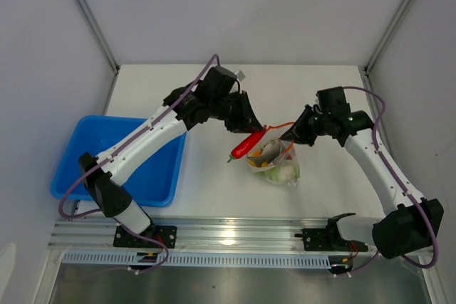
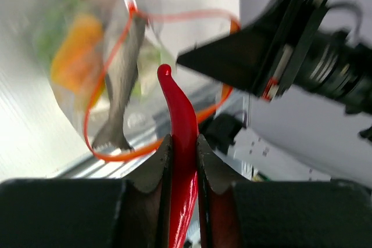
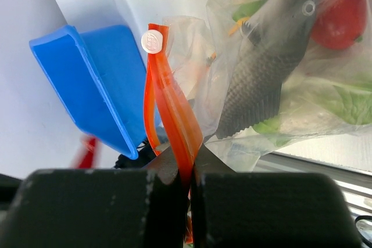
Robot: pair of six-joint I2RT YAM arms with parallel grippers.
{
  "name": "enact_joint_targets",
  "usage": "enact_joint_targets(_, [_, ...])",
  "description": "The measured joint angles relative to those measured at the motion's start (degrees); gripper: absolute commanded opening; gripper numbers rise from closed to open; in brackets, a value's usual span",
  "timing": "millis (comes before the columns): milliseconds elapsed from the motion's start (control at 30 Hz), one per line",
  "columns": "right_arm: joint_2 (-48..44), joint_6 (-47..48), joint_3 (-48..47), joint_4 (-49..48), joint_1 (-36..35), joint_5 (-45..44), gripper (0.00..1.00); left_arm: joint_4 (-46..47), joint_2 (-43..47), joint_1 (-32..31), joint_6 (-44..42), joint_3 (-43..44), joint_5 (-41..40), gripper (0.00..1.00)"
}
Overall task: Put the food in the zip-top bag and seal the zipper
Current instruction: Place the fake vegetable in the zipper food storage bag.
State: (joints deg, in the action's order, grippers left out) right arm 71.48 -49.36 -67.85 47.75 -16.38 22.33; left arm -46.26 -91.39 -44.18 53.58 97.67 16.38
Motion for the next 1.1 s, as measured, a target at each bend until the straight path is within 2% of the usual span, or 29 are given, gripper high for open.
enact_joint_targets(233, [0.2, 2.1, -0.3, -0.3, 0.0, 0.0, 0.00, -4.6, -1.3, -4.8, 1.1, -1.8, 6.6, 0.01])
enact_joint_targets(600, [-0.3, 3.0, -0.4, 0.2, -1.4, -0.4, 0.00, -7.1, -13.5, -2.3, 5.5, 4.4, 9.3, 0.00])
enact_joint_targets(833, [-1.4, 2.9, -0.4, 1.2, -2.9, -0.9, 0.00, -7.8, -21.3, 1.4, 8.6, 15.8, 6.8, 0.00])
enact_joint_targets(1100, [-1.4, 1.7, -0.4, 1.3, -4.2, -0.9, 0.00, -7.0, -26.3, 1.3, 10.1, 19.2, 2.3, 0.01])
